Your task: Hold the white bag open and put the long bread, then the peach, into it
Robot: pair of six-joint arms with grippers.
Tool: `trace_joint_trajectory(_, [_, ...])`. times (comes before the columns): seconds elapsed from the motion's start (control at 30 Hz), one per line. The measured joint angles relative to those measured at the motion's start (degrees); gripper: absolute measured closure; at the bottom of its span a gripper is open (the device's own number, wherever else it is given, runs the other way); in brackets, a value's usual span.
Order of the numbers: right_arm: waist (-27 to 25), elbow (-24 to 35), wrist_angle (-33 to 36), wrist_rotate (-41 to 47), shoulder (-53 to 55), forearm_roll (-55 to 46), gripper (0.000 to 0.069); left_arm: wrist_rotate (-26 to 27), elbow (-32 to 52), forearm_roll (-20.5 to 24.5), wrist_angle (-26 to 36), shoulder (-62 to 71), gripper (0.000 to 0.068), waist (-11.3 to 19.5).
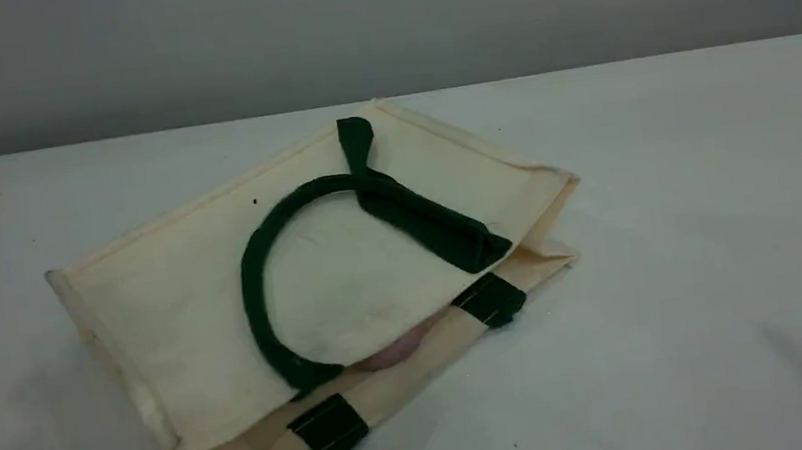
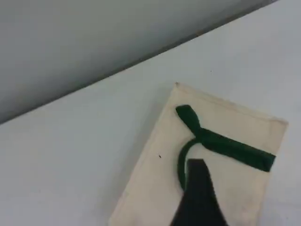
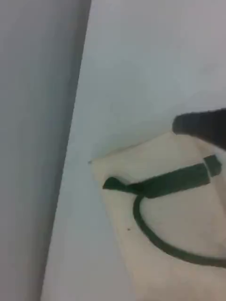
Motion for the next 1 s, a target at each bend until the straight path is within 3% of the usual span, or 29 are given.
trace_joint_trajectory(0.67, [0.29, 0.10, 18.79, 7.34, -32.31, -3.98, 0.0113, 0.06, 34.88, -1.11, -0.04, -39.22, 0.0211, 0.00])
trace_joint_trajectory(1.0, [0.29, 6.64, 18.38, 13.94, -41.86, -6.67, 0.0113, -1.58, 49.16, -0.07, 0.02, -61.86, 0.0211, 0.00])
